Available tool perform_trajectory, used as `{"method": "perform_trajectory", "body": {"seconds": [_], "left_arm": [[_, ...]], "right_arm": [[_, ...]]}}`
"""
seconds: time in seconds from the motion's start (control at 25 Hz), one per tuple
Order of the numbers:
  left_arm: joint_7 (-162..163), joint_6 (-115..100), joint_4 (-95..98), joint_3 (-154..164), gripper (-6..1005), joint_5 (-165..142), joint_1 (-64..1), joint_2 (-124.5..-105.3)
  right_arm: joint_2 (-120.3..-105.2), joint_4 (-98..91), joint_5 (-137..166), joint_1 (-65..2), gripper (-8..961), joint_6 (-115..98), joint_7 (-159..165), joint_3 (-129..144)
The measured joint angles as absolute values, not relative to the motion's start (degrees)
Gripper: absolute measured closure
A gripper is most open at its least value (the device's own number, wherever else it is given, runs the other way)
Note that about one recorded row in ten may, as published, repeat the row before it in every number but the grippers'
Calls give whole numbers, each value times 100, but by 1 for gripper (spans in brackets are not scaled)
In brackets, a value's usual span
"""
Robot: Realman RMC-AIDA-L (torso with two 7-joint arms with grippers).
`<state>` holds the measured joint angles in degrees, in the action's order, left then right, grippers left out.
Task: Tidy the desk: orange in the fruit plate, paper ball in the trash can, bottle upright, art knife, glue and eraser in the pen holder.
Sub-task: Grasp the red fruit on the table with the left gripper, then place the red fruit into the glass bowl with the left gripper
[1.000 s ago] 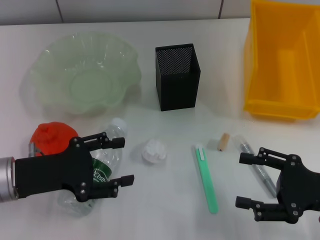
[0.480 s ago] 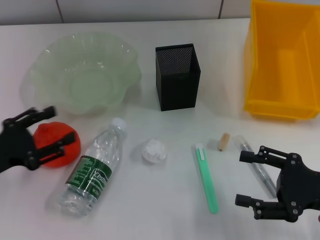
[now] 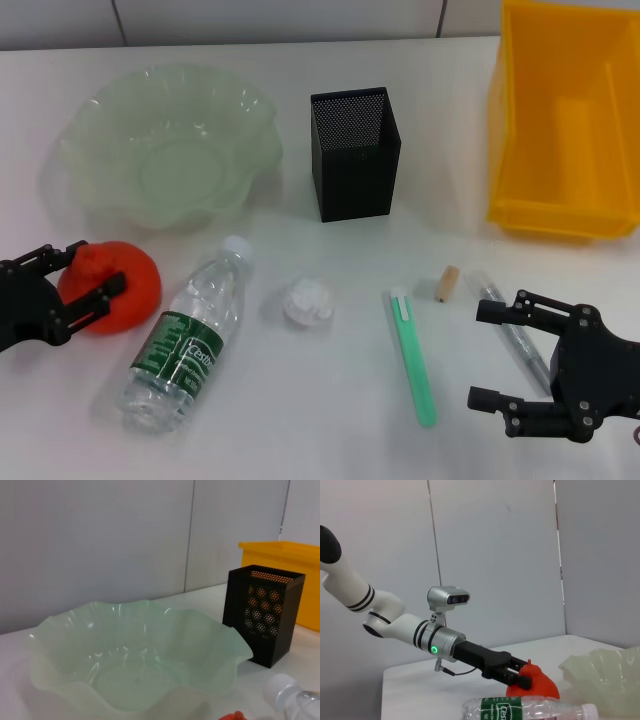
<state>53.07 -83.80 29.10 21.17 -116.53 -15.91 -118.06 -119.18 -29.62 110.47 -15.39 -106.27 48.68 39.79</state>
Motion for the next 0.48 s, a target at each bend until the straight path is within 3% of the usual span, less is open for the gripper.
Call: {"method": "perform_trajectory", "body": {"seconds": [0.16,0.48], "left_arm": [[5358,-8402,2983,2121,376,-11654,-1596,-11799],[5318,-8704,3152,1972,558,-11571,-1556,-11824]], "right_arm": [[-11918,-2961,11046,-1527,115,-10622,4868,3979],[-11918,-2962,11036,-1493,114,-10545,4869,3968]]}}
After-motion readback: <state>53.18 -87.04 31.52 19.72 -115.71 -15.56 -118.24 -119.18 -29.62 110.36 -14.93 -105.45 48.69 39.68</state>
